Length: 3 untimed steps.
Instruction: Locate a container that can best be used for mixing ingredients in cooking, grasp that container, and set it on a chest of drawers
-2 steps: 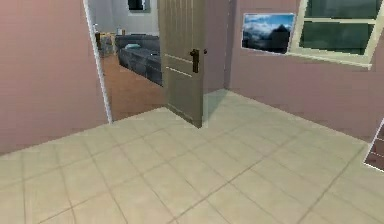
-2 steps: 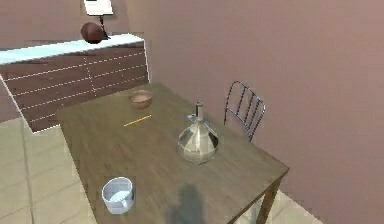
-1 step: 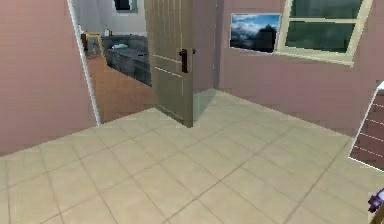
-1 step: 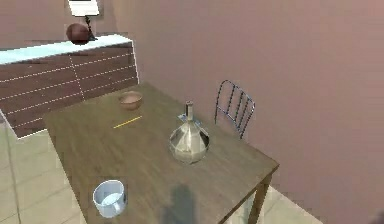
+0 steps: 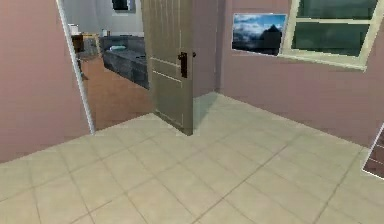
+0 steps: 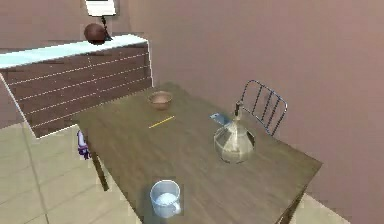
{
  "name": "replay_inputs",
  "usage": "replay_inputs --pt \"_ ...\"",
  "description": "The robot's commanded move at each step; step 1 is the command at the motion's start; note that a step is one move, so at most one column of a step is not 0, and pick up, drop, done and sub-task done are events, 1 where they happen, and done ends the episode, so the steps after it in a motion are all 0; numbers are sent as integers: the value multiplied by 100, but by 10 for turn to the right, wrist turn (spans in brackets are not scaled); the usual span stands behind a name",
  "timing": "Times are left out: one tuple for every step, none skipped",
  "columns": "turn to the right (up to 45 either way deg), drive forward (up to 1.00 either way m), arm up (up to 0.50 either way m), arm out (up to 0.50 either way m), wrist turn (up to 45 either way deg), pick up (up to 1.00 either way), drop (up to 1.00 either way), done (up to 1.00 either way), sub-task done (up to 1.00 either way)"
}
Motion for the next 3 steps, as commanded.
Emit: replay_inputs --pt "390 0 0 0 0 0 0 0 0" --pt "0 65 0 0 0 0 0 0 0" --pt "-120 0 0 0 0 0 0 0 0"
